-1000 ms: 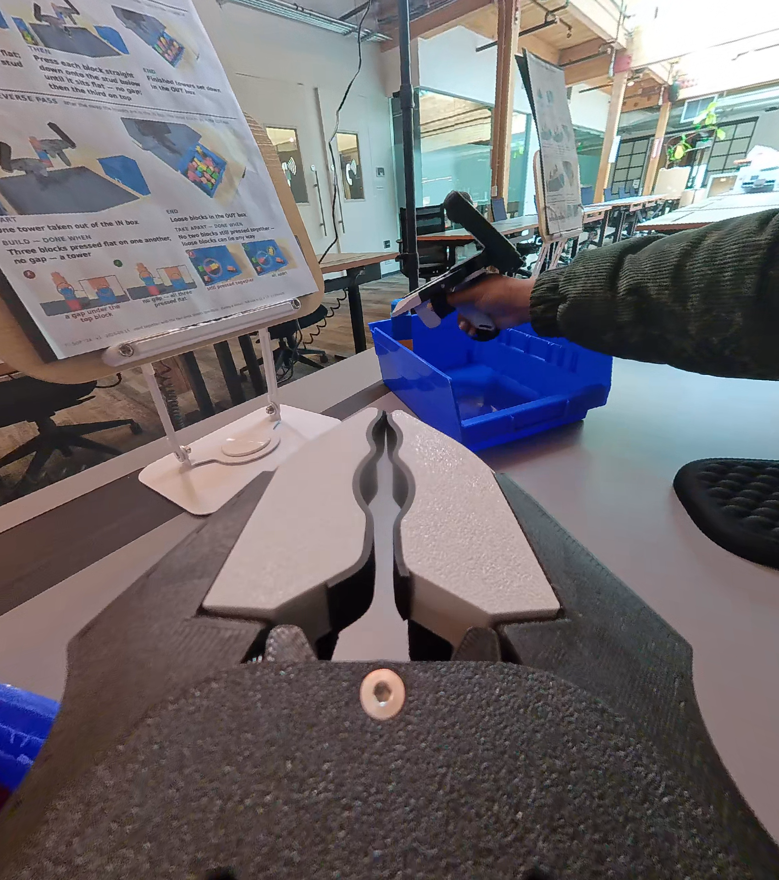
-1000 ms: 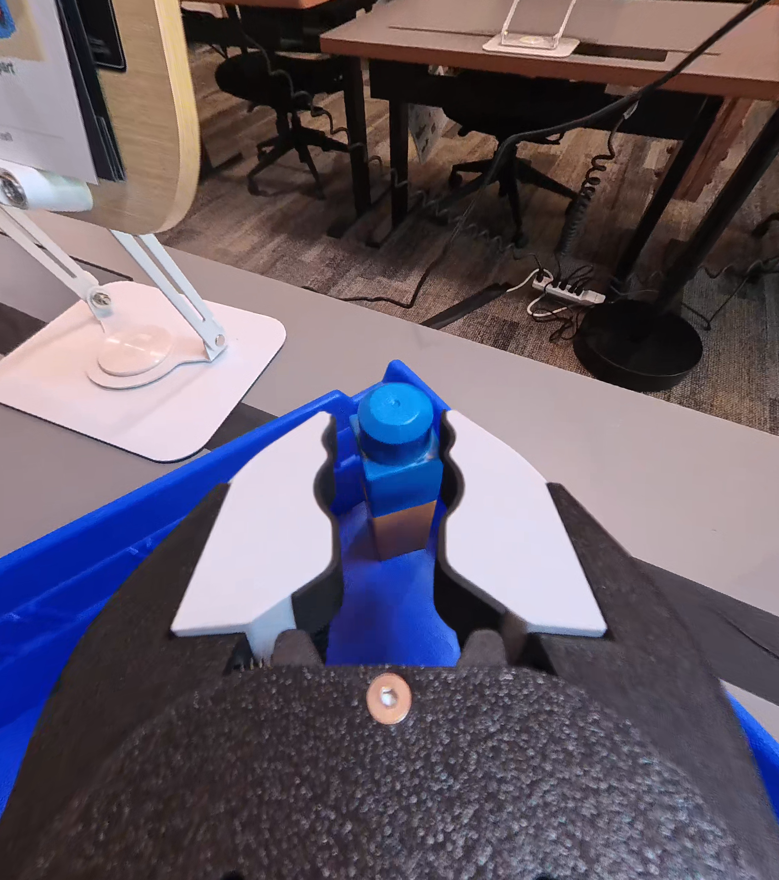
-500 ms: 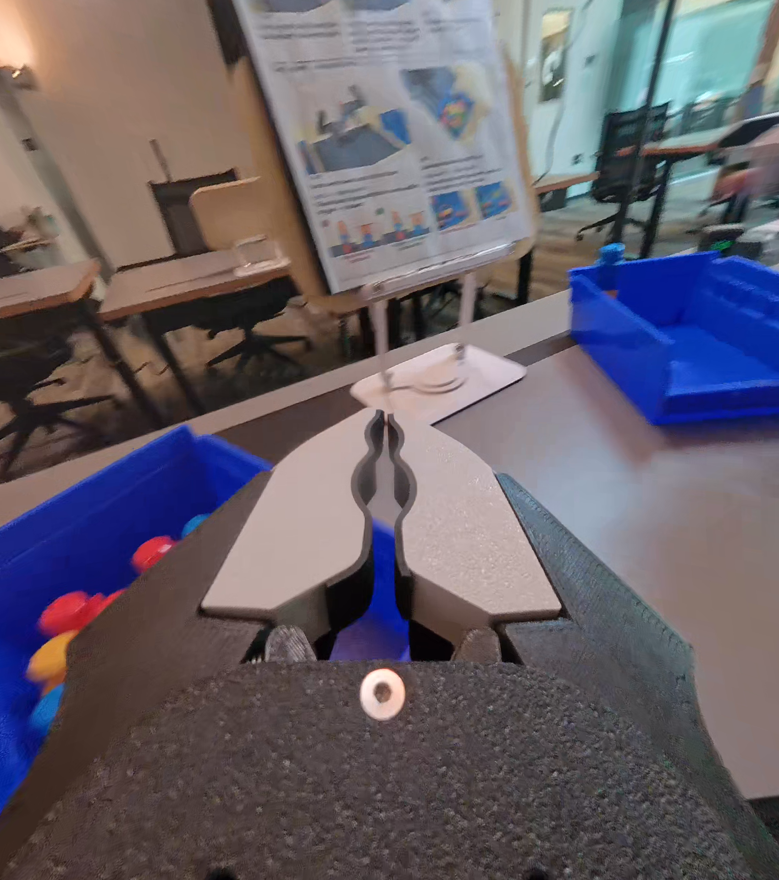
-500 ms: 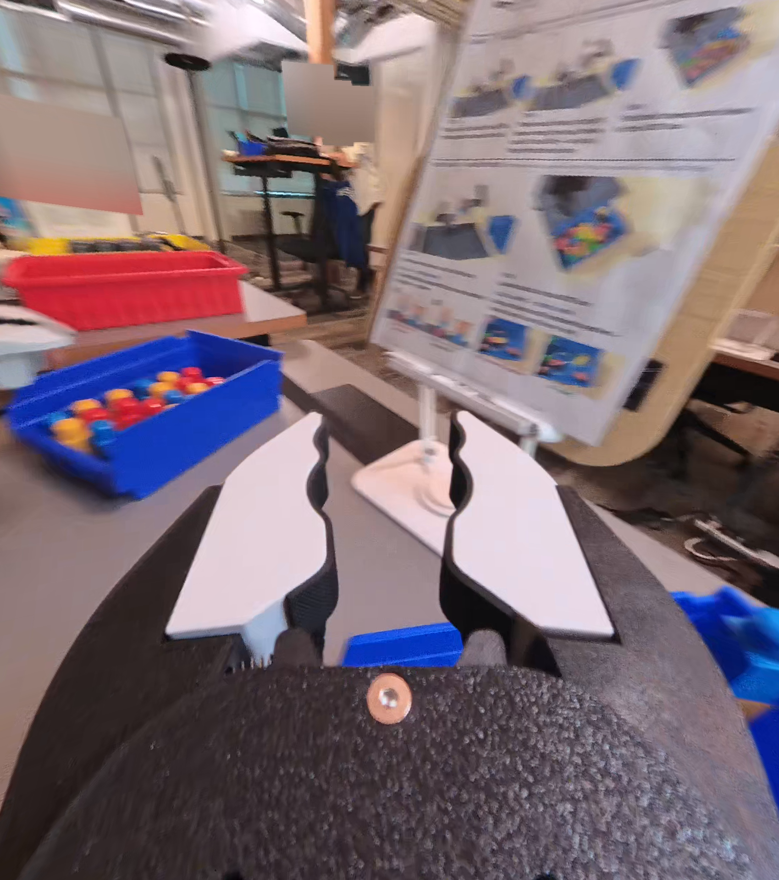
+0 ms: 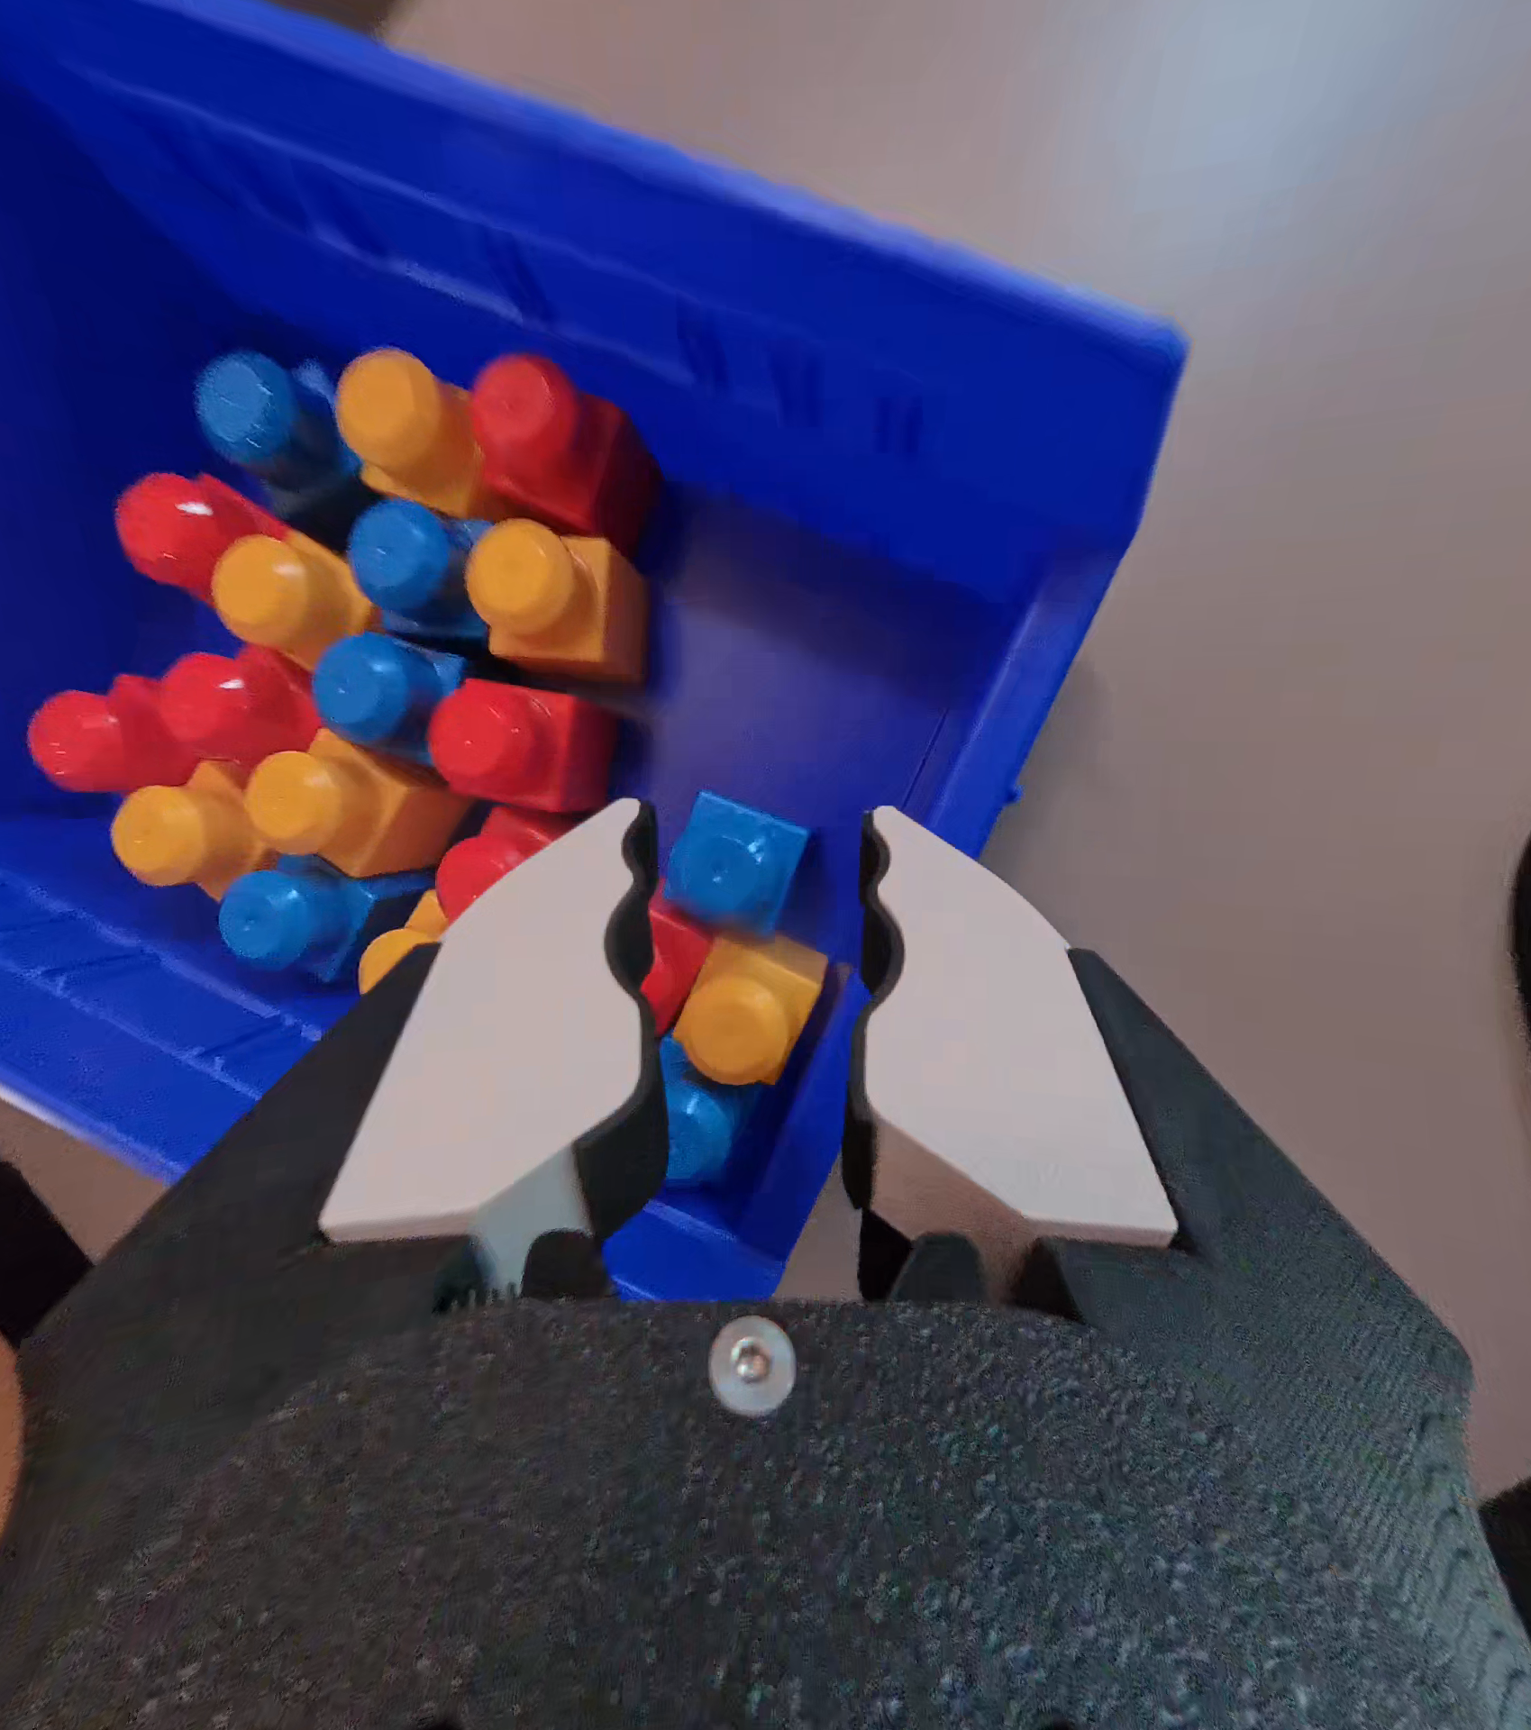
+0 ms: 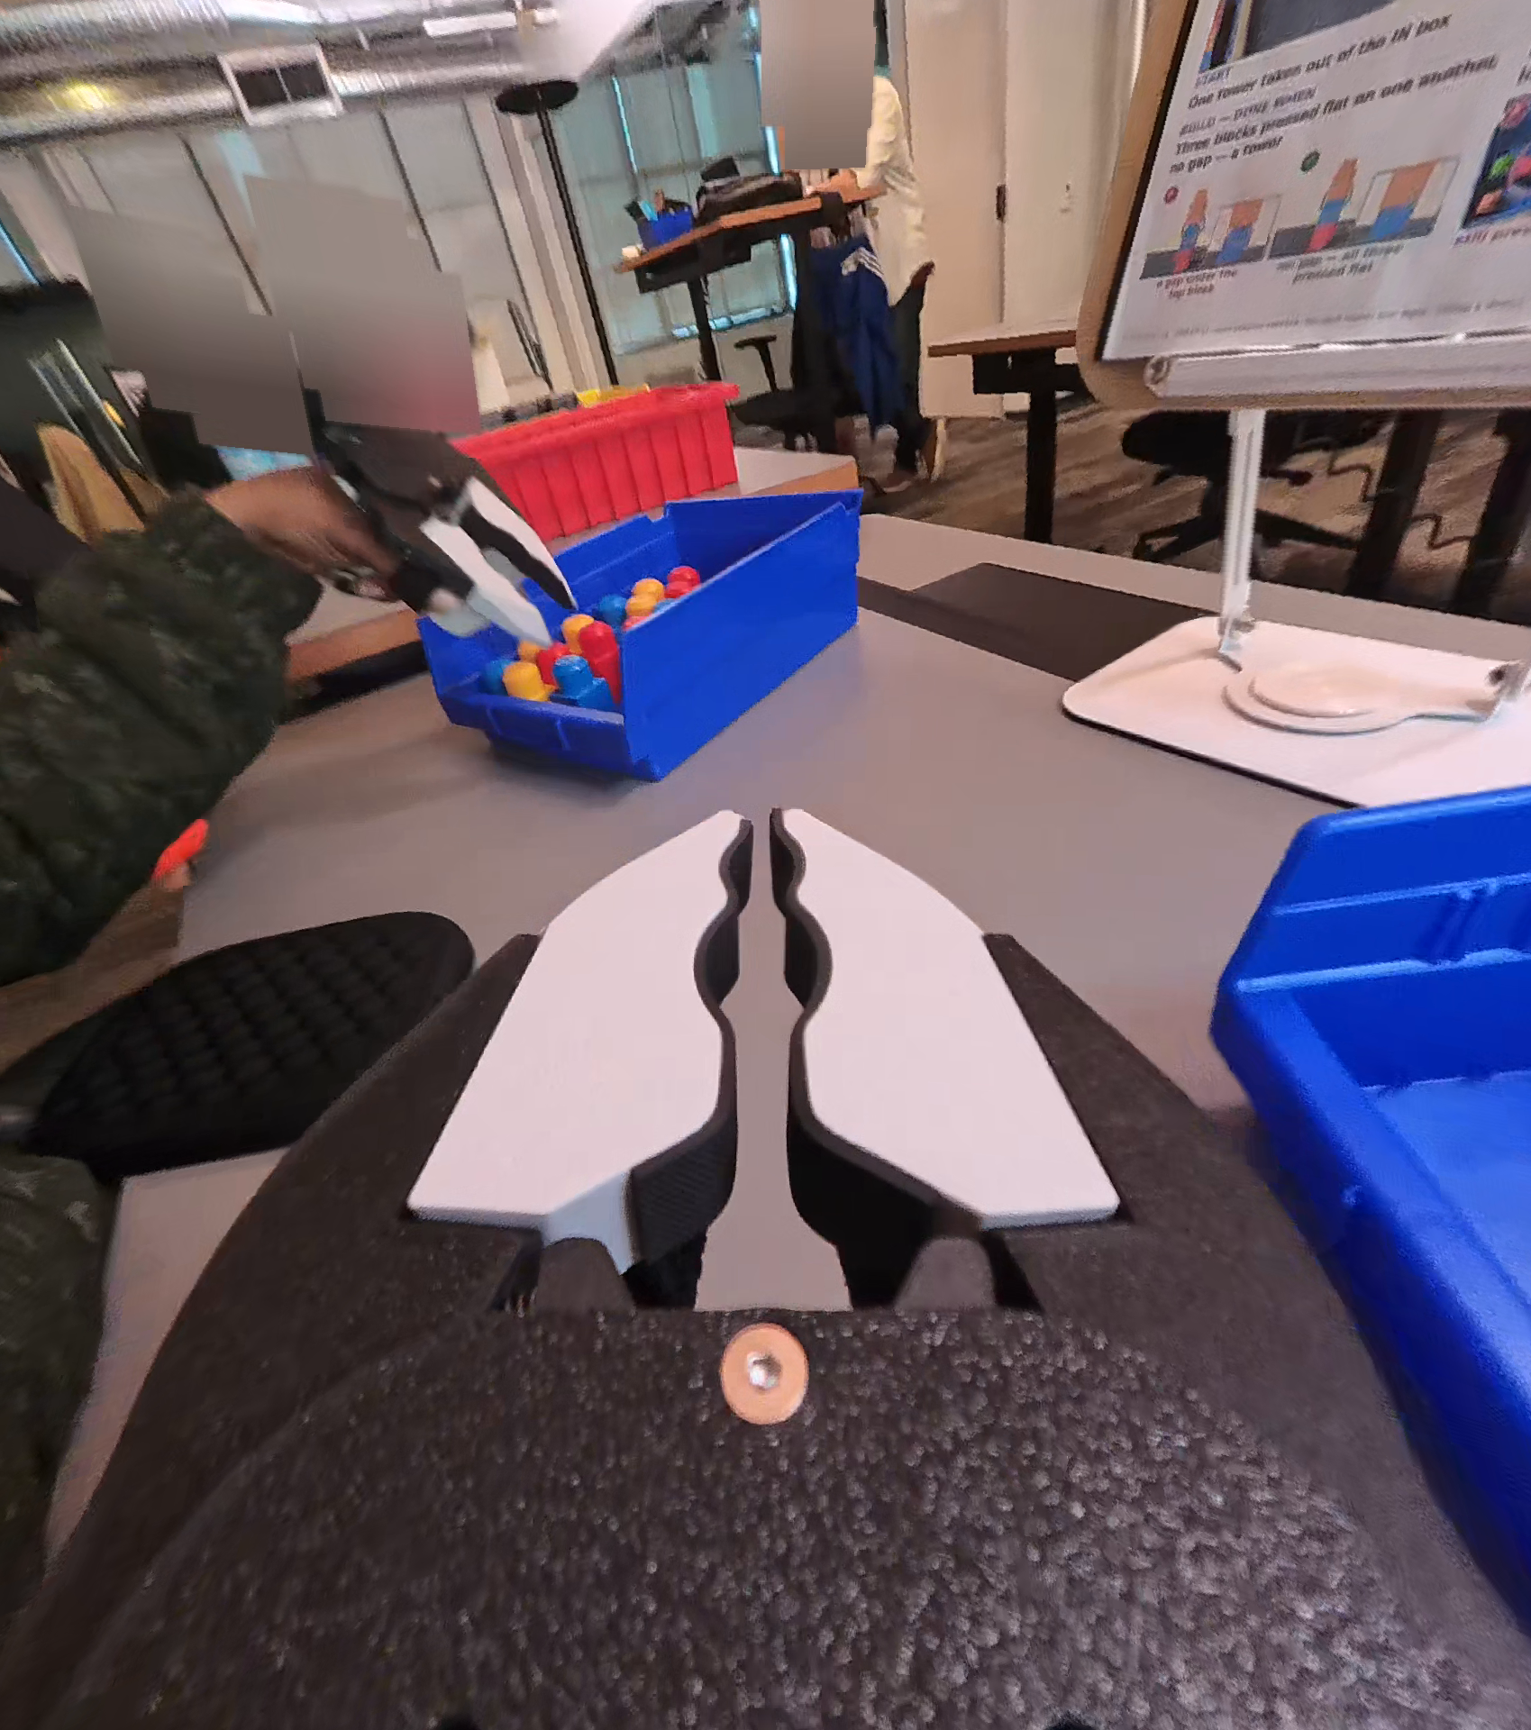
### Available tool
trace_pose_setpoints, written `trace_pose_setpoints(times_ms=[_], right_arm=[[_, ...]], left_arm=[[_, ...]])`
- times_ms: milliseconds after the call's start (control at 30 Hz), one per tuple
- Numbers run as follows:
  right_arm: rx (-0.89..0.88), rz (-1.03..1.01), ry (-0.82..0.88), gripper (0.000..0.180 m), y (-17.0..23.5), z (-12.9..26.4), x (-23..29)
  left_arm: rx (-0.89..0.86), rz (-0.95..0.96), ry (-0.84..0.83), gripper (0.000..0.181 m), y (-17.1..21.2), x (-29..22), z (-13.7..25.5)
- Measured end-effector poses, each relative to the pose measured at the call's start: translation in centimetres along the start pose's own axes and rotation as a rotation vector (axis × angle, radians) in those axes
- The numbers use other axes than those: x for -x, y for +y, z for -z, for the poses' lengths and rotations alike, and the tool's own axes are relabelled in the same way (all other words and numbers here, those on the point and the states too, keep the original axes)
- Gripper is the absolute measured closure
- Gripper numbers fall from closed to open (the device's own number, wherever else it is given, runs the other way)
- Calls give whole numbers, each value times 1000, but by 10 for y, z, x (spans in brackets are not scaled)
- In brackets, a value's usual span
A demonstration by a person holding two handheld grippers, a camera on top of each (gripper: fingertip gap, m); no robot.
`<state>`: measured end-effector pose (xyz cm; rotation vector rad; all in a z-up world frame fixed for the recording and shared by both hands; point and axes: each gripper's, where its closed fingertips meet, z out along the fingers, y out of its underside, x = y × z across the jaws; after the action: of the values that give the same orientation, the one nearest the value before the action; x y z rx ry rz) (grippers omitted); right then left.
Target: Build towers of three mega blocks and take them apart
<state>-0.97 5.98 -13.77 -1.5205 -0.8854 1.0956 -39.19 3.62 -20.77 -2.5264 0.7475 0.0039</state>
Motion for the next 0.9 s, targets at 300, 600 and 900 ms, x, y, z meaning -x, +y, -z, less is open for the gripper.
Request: trace_pose_setpoints(times_ms=[300,600,900], right_arm=[[-32,-2,-52,176,4,4,4],[273,348,-131,143,46,-37,54],[379,529,-199,119,73,-81,98]], left_arm=[[260,-106,10,152,26,10,-25],[-216,-356,128,152,-84,-115,48],[-224,-584,368,152,-105,-248,15]])
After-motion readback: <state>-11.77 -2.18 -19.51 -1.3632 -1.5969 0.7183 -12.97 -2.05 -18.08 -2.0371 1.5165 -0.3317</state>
